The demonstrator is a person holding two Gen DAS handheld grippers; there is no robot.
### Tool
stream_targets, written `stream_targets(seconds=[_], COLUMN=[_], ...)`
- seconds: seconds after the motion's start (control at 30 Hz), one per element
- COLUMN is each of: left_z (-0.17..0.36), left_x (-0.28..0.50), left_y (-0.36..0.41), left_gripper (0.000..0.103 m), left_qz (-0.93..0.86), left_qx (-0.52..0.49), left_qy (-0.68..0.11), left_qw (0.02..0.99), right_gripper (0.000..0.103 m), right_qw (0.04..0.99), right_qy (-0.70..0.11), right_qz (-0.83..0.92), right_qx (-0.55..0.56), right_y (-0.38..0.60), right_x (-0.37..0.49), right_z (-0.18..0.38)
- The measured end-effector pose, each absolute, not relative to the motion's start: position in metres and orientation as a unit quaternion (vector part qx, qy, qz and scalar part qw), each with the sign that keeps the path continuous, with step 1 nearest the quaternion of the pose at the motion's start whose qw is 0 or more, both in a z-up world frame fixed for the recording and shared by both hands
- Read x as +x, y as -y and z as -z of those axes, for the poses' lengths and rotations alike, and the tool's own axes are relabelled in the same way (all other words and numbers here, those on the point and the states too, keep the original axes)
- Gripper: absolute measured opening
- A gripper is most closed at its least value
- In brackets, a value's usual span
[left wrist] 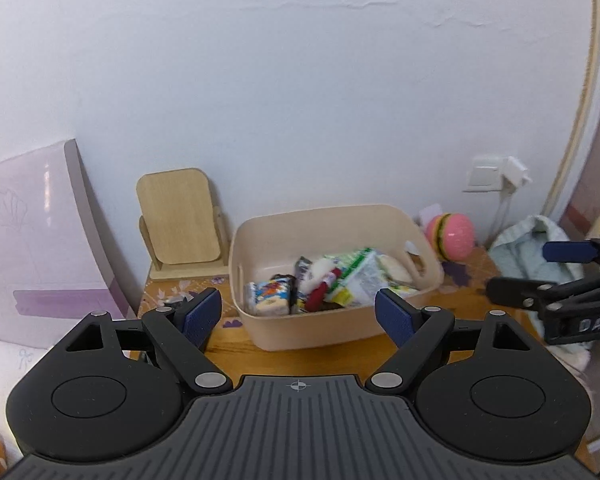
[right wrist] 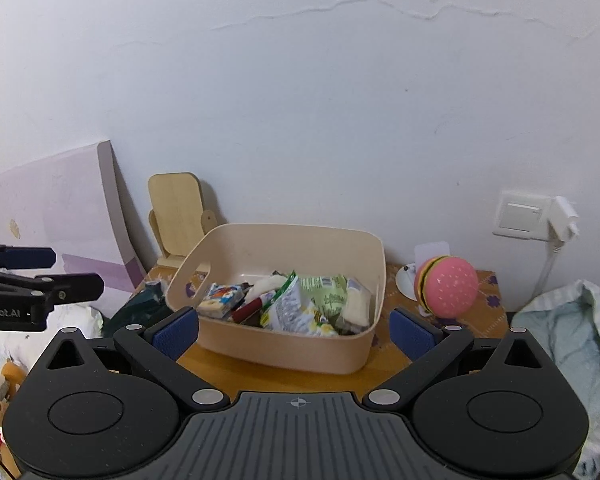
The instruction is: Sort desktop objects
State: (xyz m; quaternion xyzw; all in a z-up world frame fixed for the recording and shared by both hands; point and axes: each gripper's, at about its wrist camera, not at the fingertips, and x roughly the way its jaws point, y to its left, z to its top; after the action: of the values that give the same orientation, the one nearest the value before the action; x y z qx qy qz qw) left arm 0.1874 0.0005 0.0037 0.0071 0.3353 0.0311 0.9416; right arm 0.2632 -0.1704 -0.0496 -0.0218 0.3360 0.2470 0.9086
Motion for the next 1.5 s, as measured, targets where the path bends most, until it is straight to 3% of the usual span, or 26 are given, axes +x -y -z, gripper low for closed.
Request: stream_targets(seconds=[0.7, 1.5], left_z=[-0.034, -0.041], left_x=[0.012, -0.089], left_y=[0.024, 0.025], left_gripper=[0.085, 0.086], left_qz=[-0.016, 0.0], left_qx=[-0.014, -0.016], left_qy=[-0.34, -0.38], left_qw=[0.94, 0.925], right_gripper=[0.103, 0.103], right_qw=[0.906, 0.896], right_qy=[-0.356, -0.388], right_qz=[-0.227, -0.213], right_qx=[-0.021, -0.041], right_y=[0.189, 0.191], right_x=[0.08, -0.043], right_z=[0.007, -0.008])
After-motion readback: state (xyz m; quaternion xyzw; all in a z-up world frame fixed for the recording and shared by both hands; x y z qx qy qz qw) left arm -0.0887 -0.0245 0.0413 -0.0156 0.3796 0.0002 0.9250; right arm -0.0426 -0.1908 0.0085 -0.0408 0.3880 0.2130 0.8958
